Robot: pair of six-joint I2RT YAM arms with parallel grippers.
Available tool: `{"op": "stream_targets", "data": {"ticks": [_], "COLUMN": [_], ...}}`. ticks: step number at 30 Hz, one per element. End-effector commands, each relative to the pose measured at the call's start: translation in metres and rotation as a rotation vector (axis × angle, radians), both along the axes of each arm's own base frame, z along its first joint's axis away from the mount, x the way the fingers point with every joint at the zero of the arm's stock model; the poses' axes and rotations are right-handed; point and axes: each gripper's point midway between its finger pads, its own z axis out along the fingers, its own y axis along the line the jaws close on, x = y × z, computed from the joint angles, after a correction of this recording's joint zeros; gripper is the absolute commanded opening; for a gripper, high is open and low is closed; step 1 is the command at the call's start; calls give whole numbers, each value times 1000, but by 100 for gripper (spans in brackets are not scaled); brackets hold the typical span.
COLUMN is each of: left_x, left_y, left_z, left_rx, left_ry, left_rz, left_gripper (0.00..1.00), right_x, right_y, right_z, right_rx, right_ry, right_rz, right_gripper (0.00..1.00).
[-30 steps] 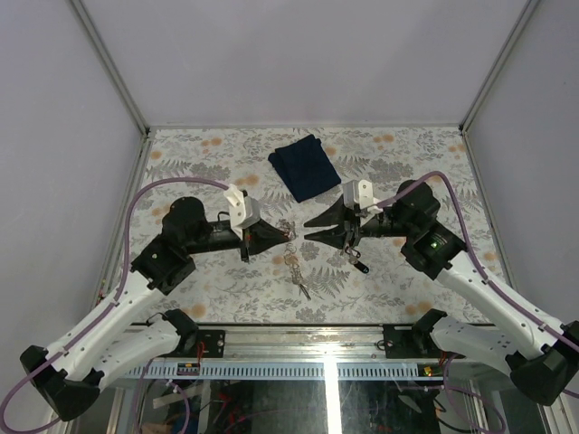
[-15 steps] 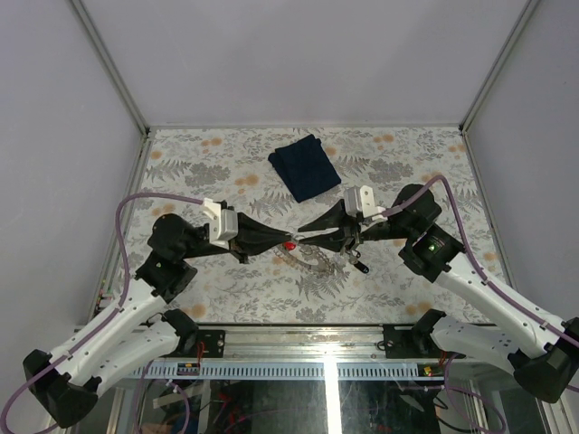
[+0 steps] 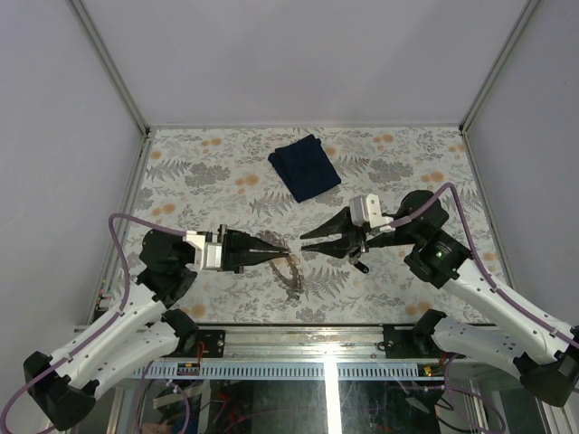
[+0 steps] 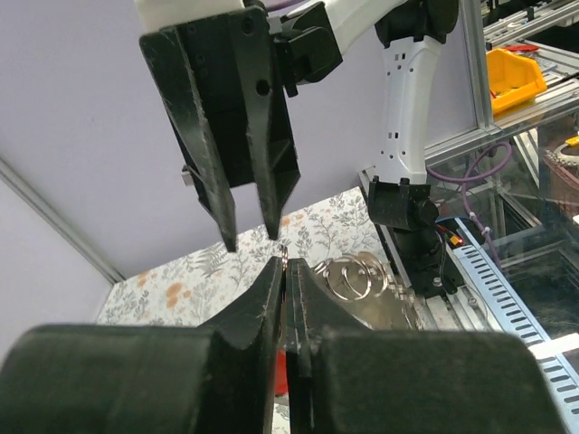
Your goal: Put the keys on the keyring
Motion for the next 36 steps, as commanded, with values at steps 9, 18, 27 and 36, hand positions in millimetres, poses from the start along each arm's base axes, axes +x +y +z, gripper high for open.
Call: {"op": "stream_targets", "data": {"ticks": [9,18,27,36], "left_x": [-14,-13,-9,-5], "left_y": [6,6,7,6], "left_z": [25,25,29,29], "left_rx": [-96,-95,-111,-108], "left_ry": [-178,-167,-154,-131], "left_rz": [-8,-6,27,41], "left_gripper": [0,0,0,0], "right_x": [-16,-17,-23,-25], "right_y": [15,20,24,26], "right_z": [19,19,14,15], "right_rx": [56,61,43,47], "right_ry": [-132,-131,-117,-118], "right_rz": [-8,6,35,48], "right_gripper": [27,26,25,25]}}
